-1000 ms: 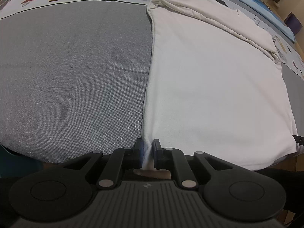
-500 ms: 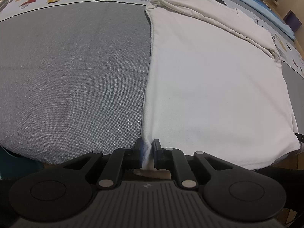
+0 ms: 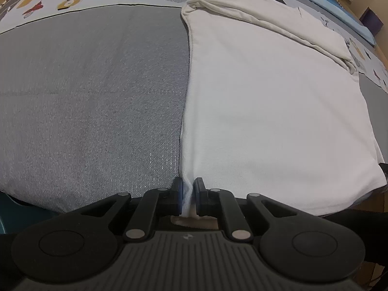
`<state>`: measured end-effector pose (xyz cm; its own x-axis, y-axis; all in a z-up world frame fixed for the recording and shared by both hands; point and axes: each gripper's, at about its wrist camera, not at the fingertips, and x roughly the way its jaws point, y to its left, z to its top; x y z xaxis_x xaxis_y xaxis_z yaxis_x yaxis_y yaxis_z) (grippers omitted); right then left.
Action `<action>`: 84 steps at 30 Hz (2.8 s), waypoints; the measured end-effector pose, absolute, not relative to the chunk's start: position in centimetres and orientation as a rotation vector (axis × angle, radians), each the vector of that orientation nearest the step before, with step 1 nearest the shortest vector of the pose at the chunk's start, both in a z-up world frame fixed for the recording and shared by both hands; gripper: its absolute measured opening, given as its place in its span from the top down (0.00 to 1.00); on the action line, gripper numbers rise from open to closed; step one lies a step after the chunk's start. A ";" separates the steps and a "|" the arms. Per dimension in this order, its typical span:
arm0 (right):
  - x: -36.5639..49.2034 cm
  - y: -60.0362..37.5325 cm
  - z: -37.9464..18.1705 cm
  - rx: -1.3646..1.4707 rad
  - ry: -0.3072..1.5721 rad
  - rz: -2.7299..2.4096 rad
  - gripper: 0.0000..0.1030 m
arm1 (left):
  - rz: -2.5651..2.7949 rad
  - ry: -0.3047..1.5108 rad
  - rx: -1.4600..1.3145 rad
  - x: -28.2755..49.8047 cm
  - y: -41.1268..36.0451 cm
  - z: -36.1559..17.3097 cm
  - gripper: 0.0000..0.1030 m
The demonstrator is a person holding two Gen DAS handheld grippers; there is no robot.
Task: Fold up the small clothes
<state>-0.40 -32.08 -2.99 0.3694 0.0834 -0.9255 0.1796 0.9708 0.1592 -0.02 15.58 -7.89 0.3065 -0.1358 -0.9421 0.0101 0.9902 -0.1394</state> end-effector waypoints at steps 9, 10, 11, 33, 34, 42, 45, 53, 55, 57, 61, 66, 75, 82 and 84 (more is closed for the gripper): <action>-1.1 -32.6 0.4 0.282 1.059 -0.083 0.96 | -0.113 1.146 -0.045 -0.5 14.8 -5.3 0.94; -1.2 -32.6 1.3 0.291 1.033 -0.078 0.96 | -0.121 1.124 -0.046 -0.6 14.8 -4.5 0.94; -1.4 -32.8 2.3 0.305 1.005 -0.071 0.96 | -0.131 1.106 -0.064 -0.8 14.9 -3.6 0.95; -11.2 -38.4 17.1 0.554 0.640 0.003 0.97 | -0.267 0.881 -0.304 -5.4 18.9 8.6 0.96; -10.3 -38.5 16.5 0.548 0.649 -0.010 0.97 | -0.253 0.896 -0.308 -4.3 19.2 8.1 0.96; 1.1 -39.5 10.1 0.450 0.799 -0.062 0.97 | -0.271 1.020 -0.200 9.4 17.9 1.1 0.95; 5.3 -39.8 6.5 0.409 0.887 -0.083 0.97 | -0.268 1.062 -0.162 12.9 17.5 -1.3 0.95; 9.5 -39.1 2.7 0.372 0.964 -0.099 0.95 | -0.207 1.095 -0.264 16.1 17.9 -3.5 0.90; 9.4 -39.1 3.7 0.337 0.908 -0.135 0.95 | -0.159 1.070 -0.282 16.1 18.8 -3.0 0.84; 8.9 -39.7 4.4 0.344 0.865 -0.172 0.92 | -0.123 1.061 -0.325 15.8 20.1 -2.8 0.81; 7.8 -40.4 4.2 0.357 0.878 -0.169 0.92 | -0.128 1.122 -0.282 14.6 20.4 -3.4 0.66; 6.8 -38.9 1.9 0.292 1.016 -0.076 0.91 | -0.219 1.177 -0.231 13.2 19.4 -4.3 0.58; 6.6 -36.5 0.1 0.181 1.126 0.039 0.88 | -0.245 1.225 -0.124 13.7 16.4 -5.6 0.56; 8.3 -35.6 0.1 0.177 1.092 -0.003 0.88 | -0.191 1.166 -0.122 15.2 14.8 -5.1 0.56; 8.9 -35.6 0.2 0.192 1.072 -0.019 0.88 | -0.178 1.151 -0.142 15.8 14.6 -4.9 0.56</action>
